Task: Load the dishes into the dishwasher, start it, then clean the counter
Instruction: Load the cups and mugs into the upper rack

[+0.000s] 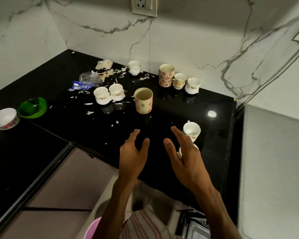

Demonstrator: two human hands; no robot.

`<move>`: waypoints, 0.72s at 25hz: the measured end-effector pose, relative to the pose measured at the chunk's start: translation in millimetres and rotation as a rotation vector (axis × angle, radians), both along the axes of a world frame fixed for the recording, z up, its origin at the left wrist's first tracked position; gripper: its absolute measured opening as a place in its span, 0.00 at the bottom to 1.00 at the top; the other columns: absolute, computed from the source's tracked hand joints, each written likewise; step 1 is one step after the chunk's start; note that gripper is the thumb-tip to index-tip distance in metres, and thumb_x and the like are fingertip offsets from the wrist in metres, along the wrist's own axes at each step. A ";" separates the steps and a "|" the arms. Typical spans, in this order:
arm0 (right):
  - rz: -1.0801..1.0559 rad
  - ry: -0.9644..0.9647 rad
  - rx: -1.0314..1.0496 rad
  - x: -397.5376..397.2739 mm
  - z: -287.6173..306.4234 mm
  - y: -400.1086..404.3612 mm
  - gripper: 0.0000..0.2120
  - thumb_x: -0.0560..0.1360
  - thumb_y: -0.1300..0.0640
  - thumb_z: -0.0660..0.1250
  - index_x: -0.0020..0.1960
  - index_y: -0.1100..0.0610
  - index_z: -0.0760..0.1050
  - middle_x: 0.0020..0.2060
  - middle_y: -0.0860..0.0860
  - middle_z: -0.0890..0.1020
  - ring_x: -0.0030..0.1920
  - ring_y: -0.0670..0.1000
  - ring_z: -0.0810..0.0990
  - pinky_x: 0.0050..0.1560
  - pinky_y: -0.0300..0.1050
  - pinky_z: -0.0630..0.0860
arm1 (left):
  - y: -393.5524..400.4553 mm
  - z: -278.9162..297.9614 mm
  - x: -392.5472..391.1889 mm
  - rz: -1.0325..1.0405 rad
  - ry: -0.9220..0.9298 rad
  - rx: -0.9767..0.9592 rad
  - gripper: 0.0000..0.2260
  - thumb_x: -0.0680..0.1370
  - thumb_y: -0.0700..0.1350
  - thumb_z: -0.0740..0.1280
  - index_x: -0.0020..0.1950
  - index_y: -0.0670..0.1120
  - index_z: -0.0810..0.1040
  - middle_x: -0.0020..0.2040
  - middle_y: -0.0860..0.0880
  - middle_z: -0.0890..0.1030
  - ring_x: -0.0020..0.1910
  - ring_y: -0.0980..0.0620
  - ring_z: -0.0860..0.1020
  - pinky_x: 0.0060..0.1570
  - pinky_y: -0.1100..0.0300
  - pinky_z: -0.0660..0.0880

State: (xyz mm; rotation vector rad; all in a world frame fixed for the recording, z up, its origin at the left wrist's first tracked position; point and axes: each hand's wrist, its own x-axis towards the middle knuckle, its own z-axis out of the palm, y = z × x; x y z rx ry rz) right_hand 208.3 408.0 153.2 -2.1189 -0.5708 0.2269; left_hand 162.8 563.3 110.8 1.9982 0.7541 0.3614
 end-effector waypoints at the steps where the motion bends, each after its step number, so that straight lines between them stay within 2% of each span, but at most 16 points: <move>1: 0.001 0.008 -0.008 6.7 -0.2 2.3 0.31 0.77 0.34 0.53 0.76 0.48 0.62 0.74 0.45 0.67 0.75 0.42 0.60 0.75 0.54 0.62 | 6.0 -1.9 13.1 0.007 -0.011 -0.014 0.24 0.79 0.51 0.65 0.73 0.46 0.67 0.72 0.48 0.70 0.73 0.50 0.66 0.65 0.62 0.62; 6: -0.042 0.016 -0.042 39.9 1.3 25.4 0.32 0.78 0.32 0.51 0.76 0.48 0.61 0.72 0.47 0.70 0.73 0.45 0.65 0.72 0.55 0.65 | 46.2 -16.1 86.1 0.044 0.058 -0.093 0.32 0.77 0.51 0.68 0.78 0.48 0.58 0.76 0.48 0.63 0.75 0.49 0.61 0.69 0.57 0.62; 8: -0.060 0.035 -0.060 56.5 3.6 40.9 0.32 0.78 0.32 0.51 0.76 0.48 0.61 0.73 0.46 0.69 0.73 0.41 0.61 0.74 0.54 0.62 | 62.9 -24.9 112.3 0.017 0.063 -0.105 0.35 0.76 0.50 0.69 0.78 0.48 0.55 0.77 0.48 0.61 0.76 0.49 0.60 0.70 0.57 0.60; 10: -0.075 0.077 -0.084 70.7 5.2 55.6 0.31 0.78 0.35 0.52 0.77 0.47 0.60 0.74 0.45 0.66 0.71 0.35 0.53 0.77 0.47 0.53 | 75.4 -36.6 132.1 -0.020 0.035 -0.122 0.37 0.75 0.48 0.71 0.78 0.49 0.55 0.77 0.49 0.62 0.75 0.51 0.60 0.70 0.58 0.60; 12: -0.086 0.120 -0.104 81.3 4.3 69.0 0.31 0.77 0.37 0.52 0.77 0.47 0.58 0.74 0.44 0.65 0.69 0.34 0.50 0.73 0.38 0.48 | 83.9 -48.8 146.6 -0.029 0.002 -0.136 0.39 0.73 0.47 0.73 0.78 0.49 0.56 0.75 0.50 0.65 0.74 0.52 0.63 0.70 0.59 0.61; 16: -0.127 0.123 -0.130 94.7 -4.2 87.9 0.32 0.76 0.37 0.52 0.77 0.48 0.59 0.74 0.45 0.66 0.68 0.34 0.51 0.71 0.35 0.47 | 95.3 -66.8 165.2 0.004 -0.079 -0.161 0.39 0.71 0.45 0.75 0.77 0.50 0.58 0.72 0.50 0.69 0.71 0.53 0.68 0.69 0.54 0.69; 18: -0.151 0.117 -0.142 102.2 -11.2 95.9 0.31 0.76 0.37 0.52 0.77 0.48 0.59 0.74 0.45 0.66 0.68 0.34 0.51 0.71 0.35 0.48 | 102.4 -74.8 173.5 0.009 -0.105 -0.165 0.39 0.70 0.45 0.76 0.76 0.50 0.60 0.72 0.50 0.70 0.70 0.53 0.69 0.67 0.56 0.71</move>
